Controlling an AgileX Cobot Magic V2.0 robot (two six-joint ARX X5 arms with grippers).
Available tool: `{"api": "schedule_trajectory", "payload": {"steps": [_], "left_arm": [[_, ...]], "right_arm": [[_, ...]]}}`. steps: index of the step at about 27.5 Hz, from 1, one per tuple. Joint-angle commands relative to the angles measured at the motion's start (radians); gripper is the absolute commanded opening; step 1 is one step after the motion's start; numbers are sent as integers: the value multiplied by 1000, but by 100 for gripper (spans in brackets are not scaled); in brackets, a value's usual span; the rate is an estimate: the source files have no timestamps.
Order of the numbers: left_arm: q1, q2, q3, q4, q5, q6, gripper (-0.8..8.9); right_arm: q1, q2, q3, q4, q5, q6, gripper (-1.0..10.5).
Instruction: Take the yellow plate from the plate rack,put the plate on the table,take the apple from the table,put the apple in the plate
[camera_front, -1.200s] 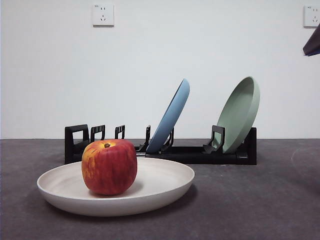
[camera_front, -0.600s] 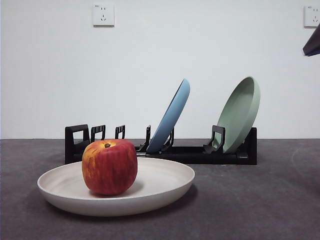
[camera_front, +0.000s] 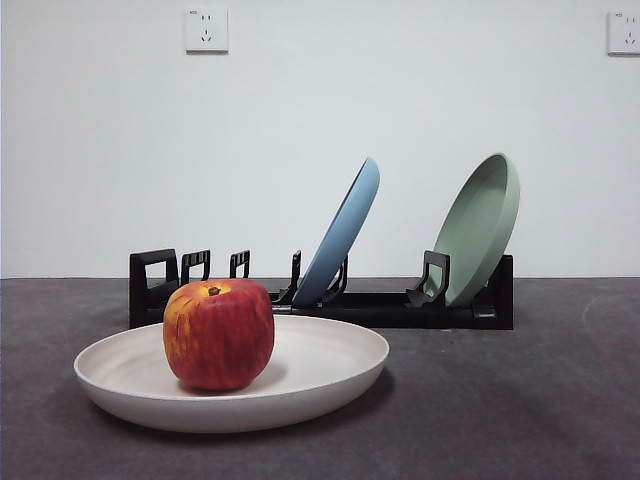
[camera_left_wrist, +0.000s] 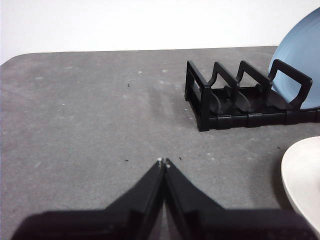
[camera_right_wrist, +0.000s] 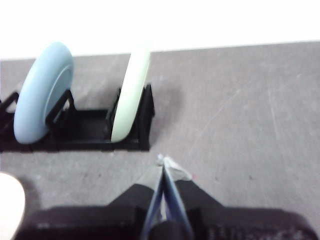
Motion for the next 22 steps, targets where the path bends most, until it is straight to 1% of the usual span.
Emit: {"api": "schedule_trajectory", "payload": {"steps": [1,3,7,13,17,19,22], "left_arm": [[3,-3,-14,2,-1,-10,-3],[3,-3,-14,2,-2,-10,-3],[3,-3,-14,2,-2,-10,-3],[3,-3,-14,2,-2,-10,-3],[3,-3,-14,2,-2,-10,-3],[3,-3,-14,2,-2,-10,-3],[3,-3,-14,3,-1,-10,-3]], "right_arm": [[-75,-71,-107,91,-124,-65,1],[-99,-125,-188,161,-152,-64,1],[-103,-196,-296,234,-148,-64,1],[-103,-264,-386,237,-148,-62,1],[-102,-267,-417,237,-150,-51,1],[-102,-267,-428,237,-171,-45,1],[-102,-267,-433,239,-177,-46,1]]}}
